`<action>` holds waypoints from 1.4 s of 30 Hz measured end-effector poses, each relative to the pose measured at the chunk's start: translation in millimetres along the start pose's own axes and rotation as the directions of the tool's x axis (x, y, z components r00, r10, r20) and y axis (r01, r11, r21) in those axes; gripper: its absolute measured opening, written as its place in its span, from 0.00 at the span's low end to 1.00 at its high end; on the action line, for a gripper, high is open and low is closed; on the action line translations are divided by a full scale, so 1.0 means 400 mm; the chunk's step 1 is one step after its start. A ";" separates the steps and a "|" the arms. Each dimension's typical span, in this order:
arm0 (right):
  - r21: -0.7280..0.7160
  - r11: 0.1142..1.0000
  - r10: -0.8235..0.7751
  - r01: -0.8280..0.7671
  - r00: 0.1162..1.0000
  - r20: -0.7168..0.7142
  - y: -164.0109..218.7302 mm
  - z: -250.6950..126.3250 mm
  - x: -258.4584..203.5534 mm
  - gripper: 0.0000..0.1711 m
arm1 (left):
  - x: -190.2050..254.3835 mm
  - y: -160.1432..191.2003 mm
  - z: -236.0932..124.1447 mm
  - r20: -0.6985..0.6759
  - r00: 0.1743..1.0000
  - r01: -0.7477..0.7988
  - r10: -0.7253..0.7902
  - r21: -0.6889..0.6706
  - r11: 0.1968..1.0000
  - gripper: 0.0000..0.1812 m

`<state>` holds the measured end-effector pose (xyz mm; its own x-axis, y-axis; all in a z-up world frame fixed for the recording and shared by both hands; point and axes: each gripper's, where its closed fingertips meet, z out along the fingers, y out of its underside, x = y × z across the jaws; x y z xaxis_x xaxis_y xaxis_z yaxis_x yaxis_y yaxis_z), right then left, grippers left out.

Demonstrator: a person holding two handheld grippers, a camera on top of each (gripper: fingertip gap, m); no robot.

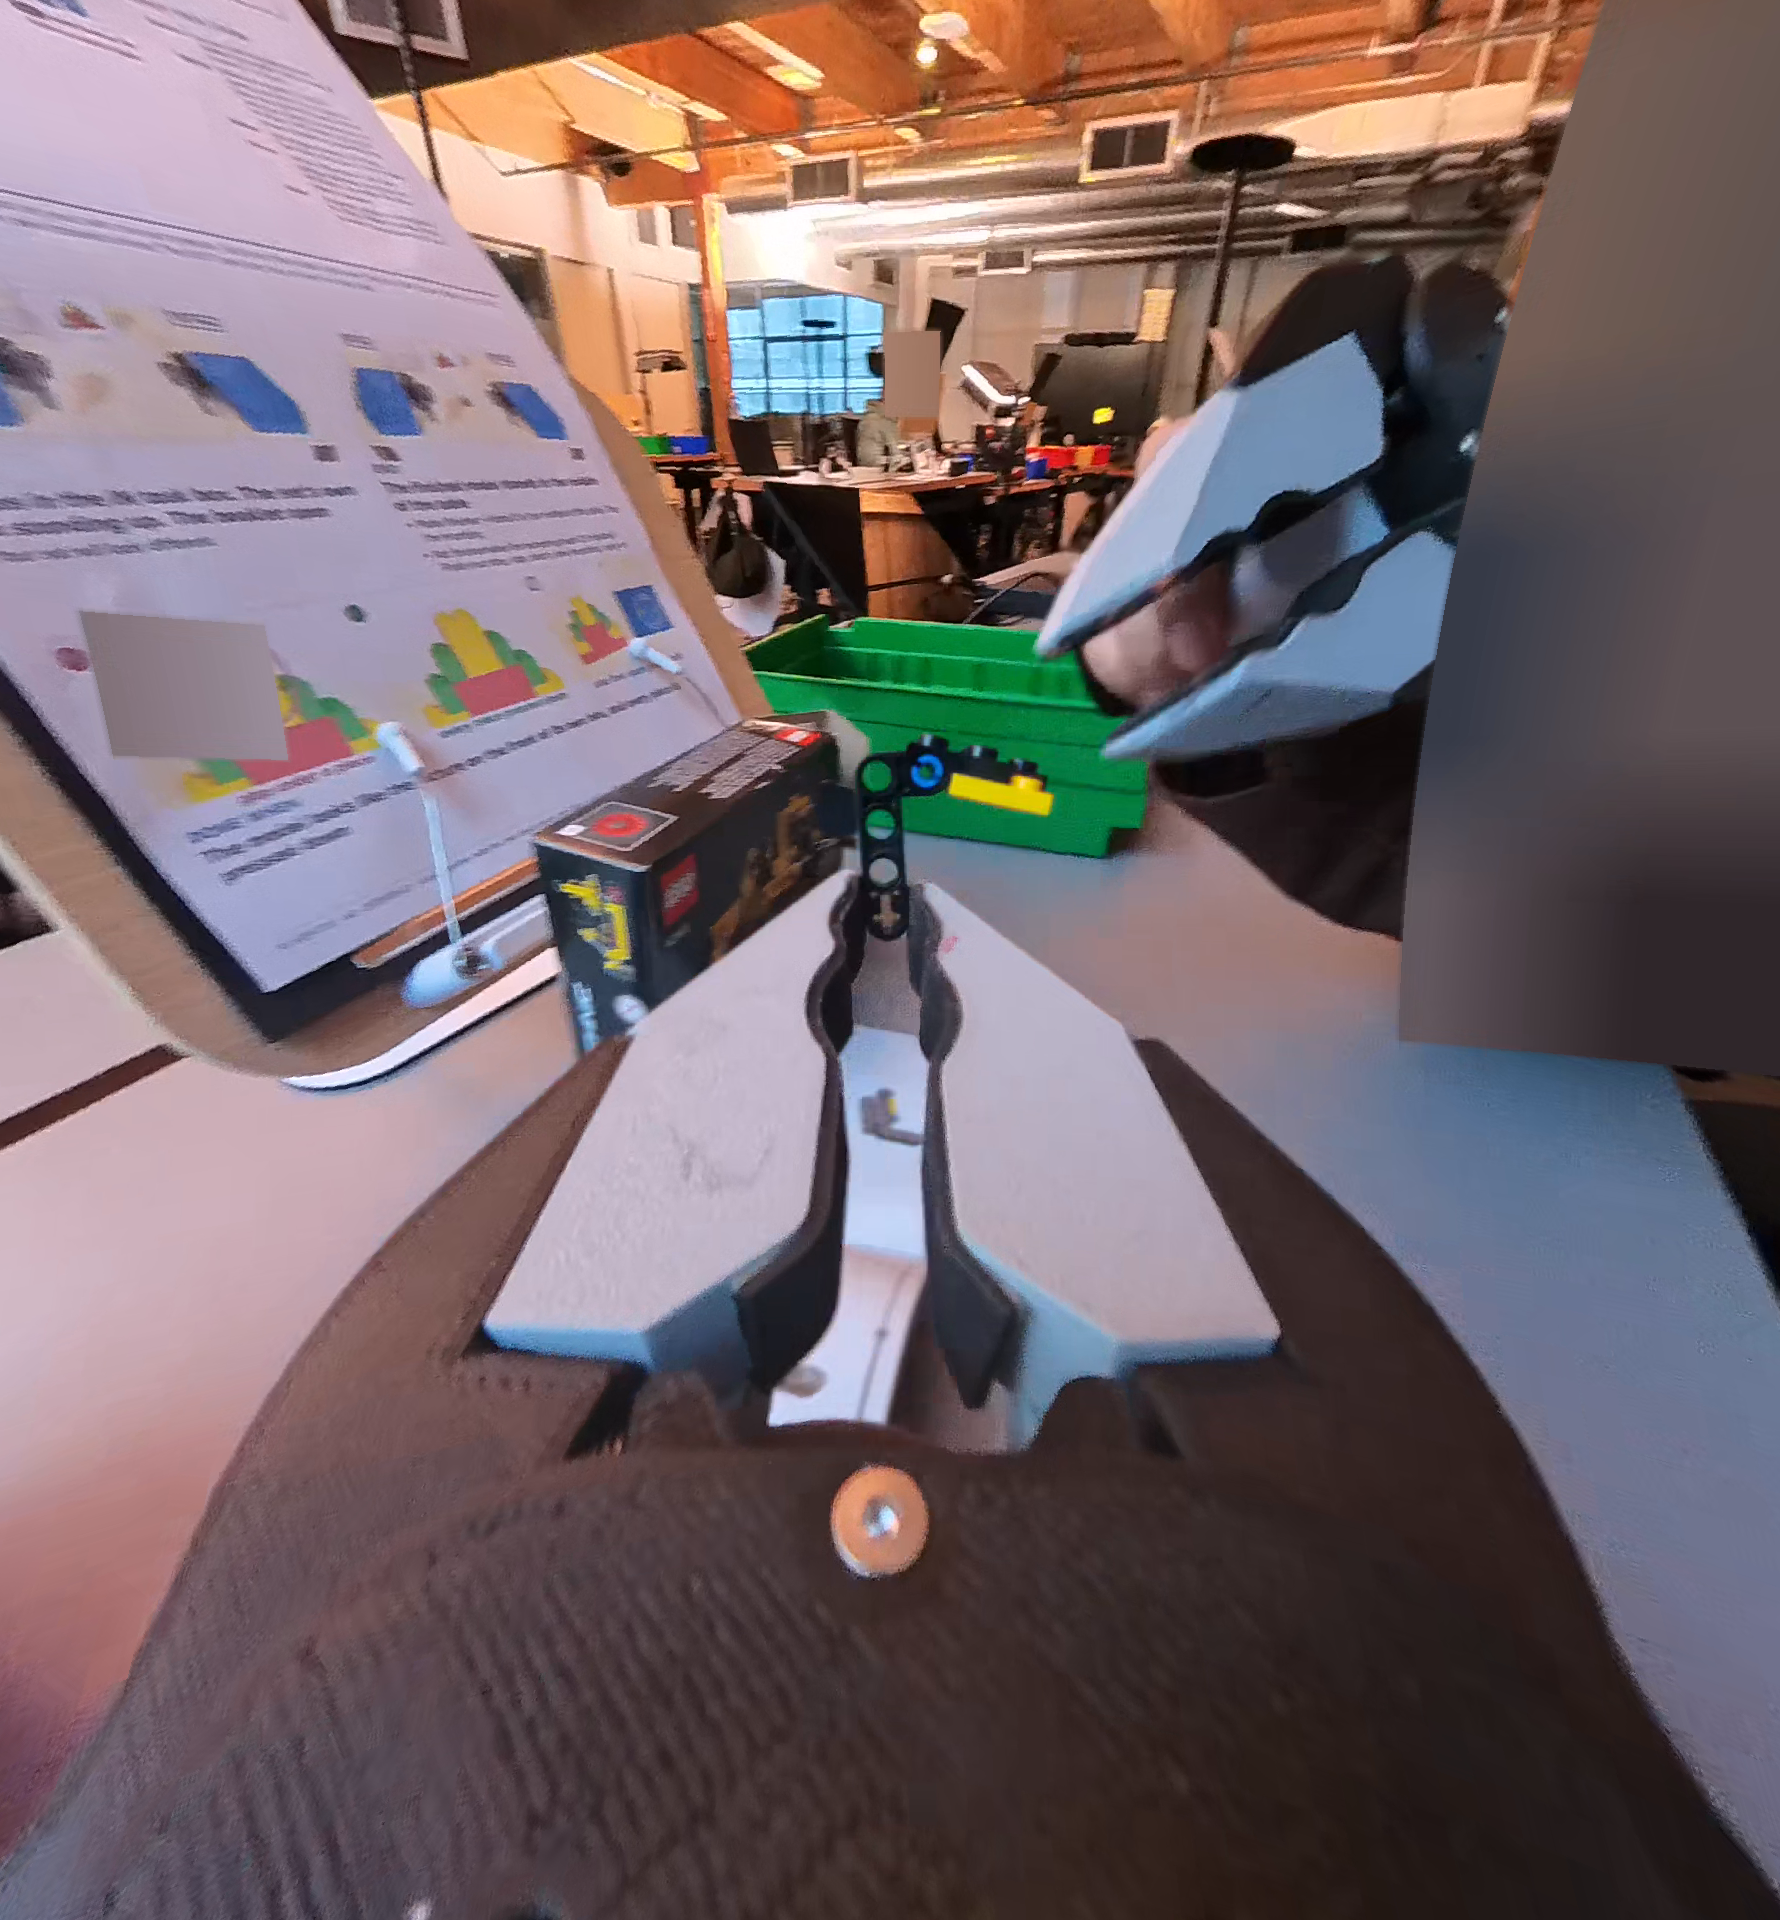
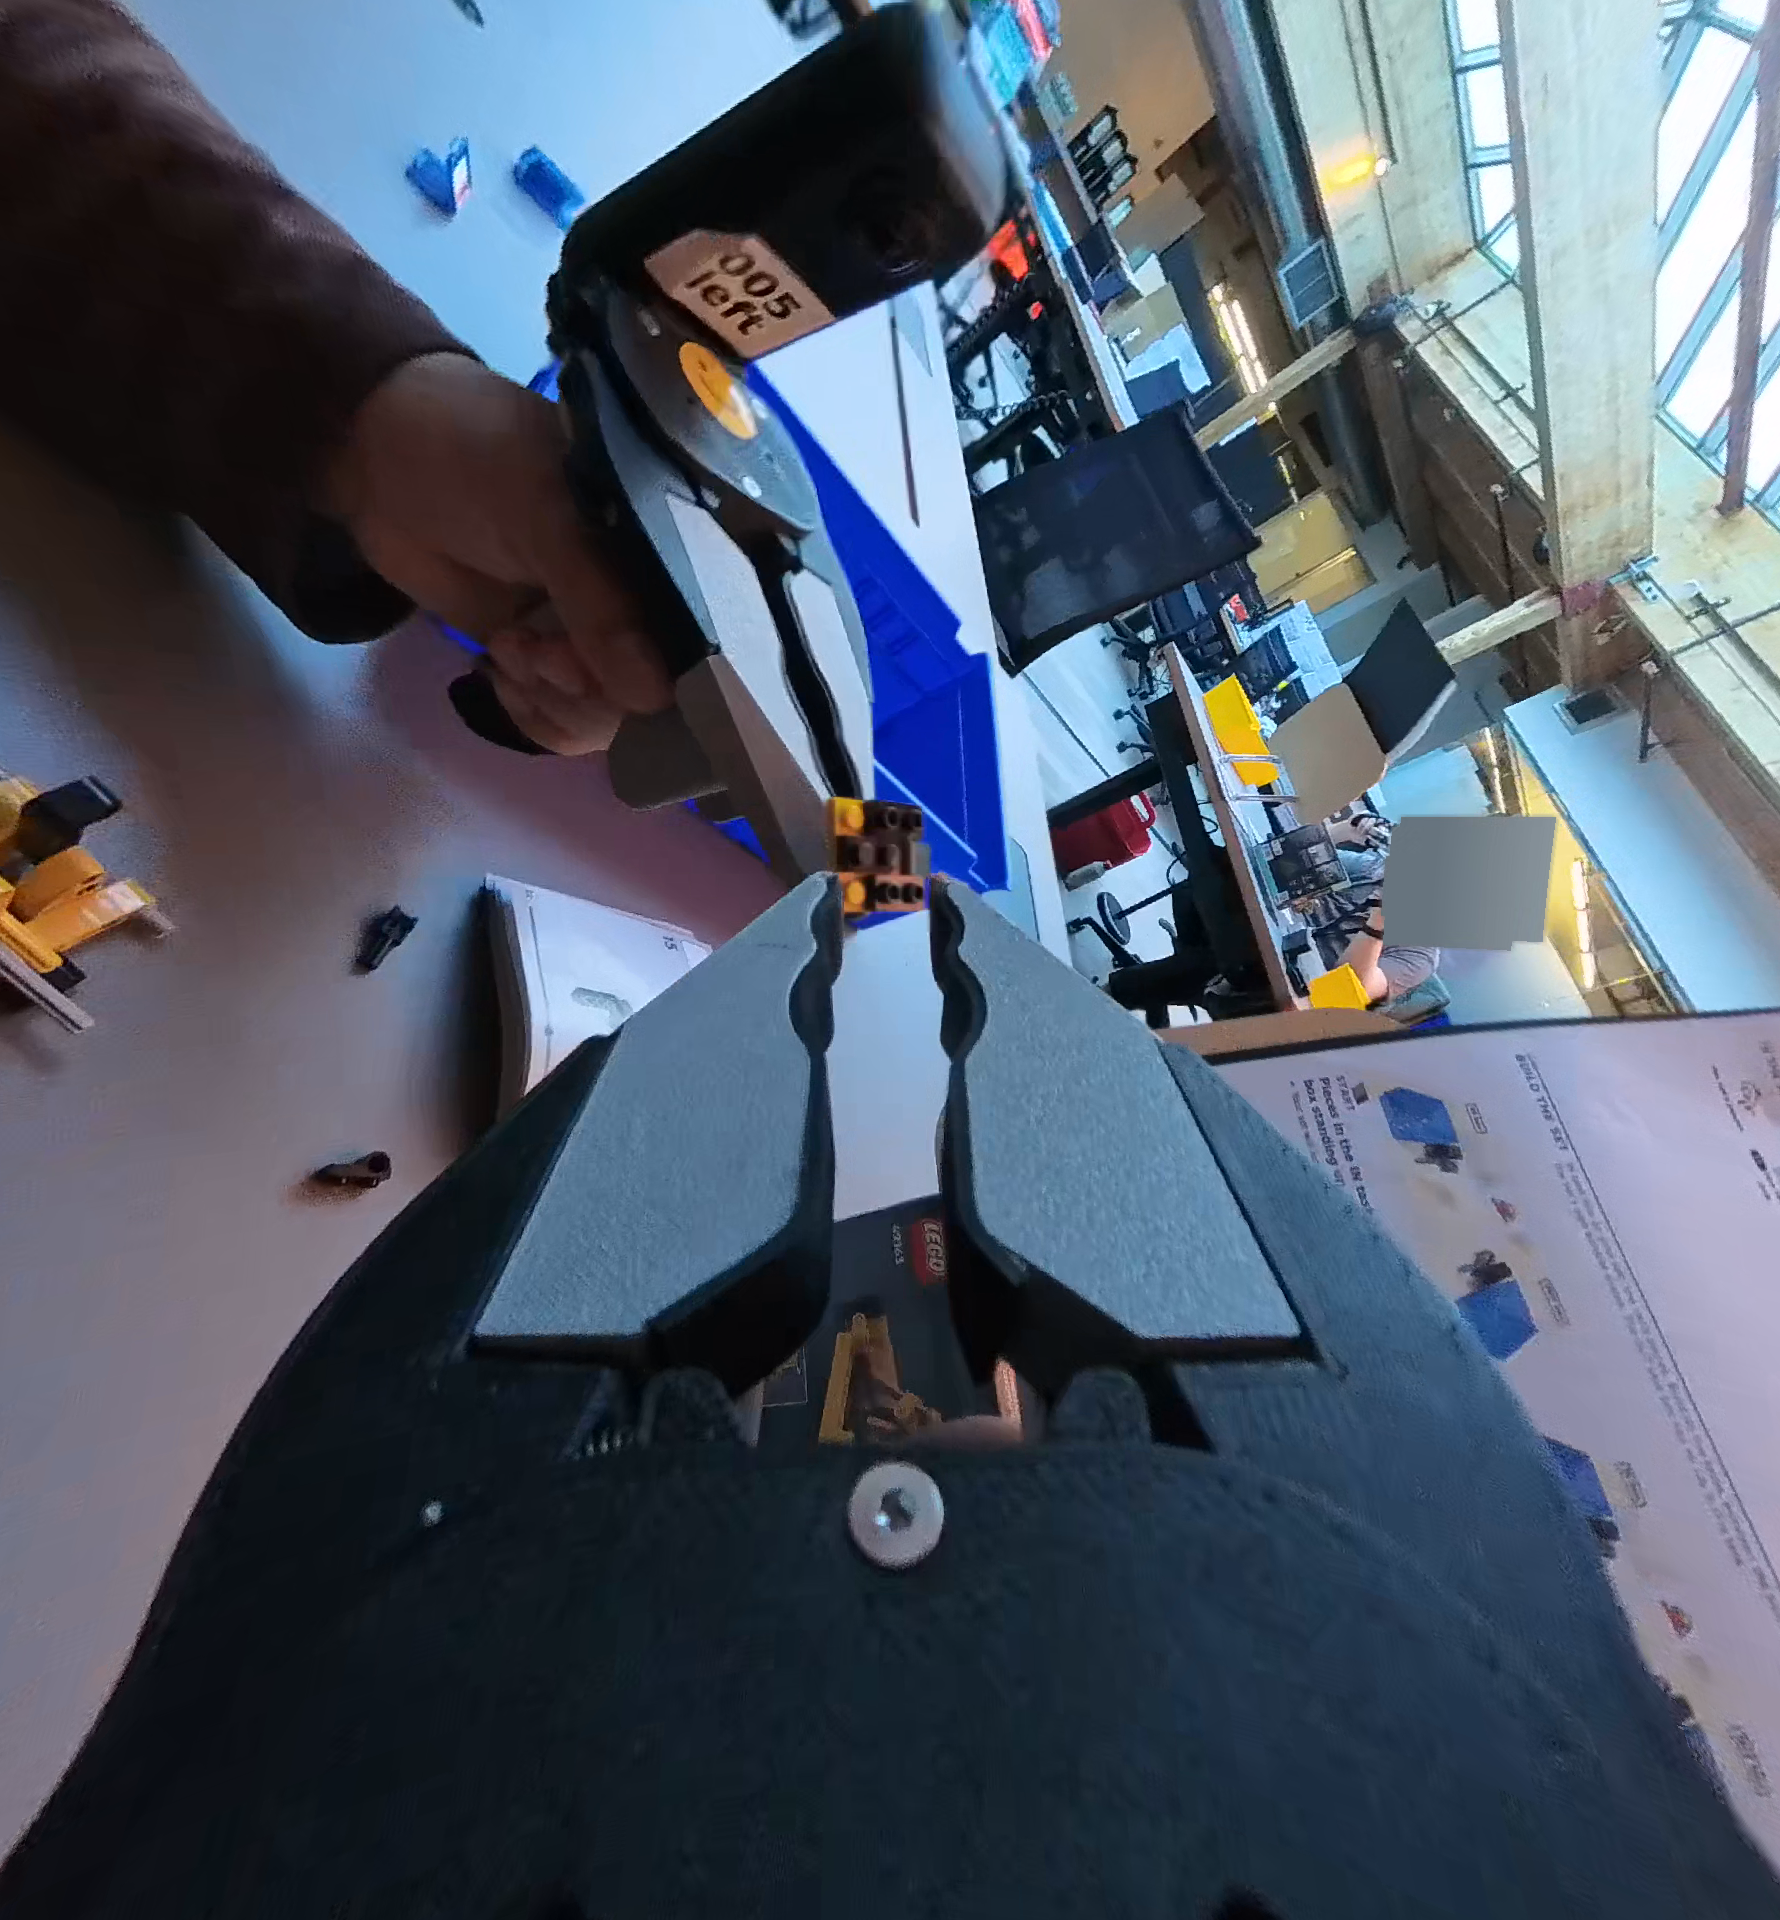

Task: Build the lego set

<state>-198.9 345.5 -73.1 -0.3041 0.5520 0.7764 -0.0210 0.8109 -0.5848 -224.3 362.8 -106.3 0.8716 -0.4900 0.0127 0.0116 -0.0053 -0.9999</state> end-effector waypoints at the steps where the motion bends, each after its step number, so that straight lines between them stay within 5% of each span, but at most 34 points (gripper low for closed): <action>1: 0.014 1.000 0.020 -0.020 1.000 -0.007 -0.002 -0.010 0.011 0.08 | -0.011 0.002 -0.003 0.020 1.000 -0.015 0.016 -0.005 1.000 0.02; 11: 0.049 0.992 0.115 -0.113 0.992 -0.045 0.021 -0.063 0.071 0.10 | -0.071 -0.011 -0.031 0.140 0.986 -0.093 0.095 -0.018 0.995 0.02; 27: 0.033 0.986 0.162 -0.166 0.982 0.094 0.031 -0.027 0.011 0.14 | -0.029 0.014 -0.001 0.068 0.995 -0.077 0.078 -0.015 0.997 0.03; 42: -0.046 0.997 -0.065 0.065 0.998 -0.008 0.024 0.040 -0.040 0.13 | 0.024 0.016 0.017 -0.034 0.999 -0.032 0.033 0.021 0.999 0.02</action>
<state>-209.5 341.3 -94.8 -0.2942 0.4996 0.8148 0.0033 0.8530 -0.5219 -212.5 364.0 -112.5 0.8541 -0.5197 -0.0203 -0.0064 0.0286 -0.9996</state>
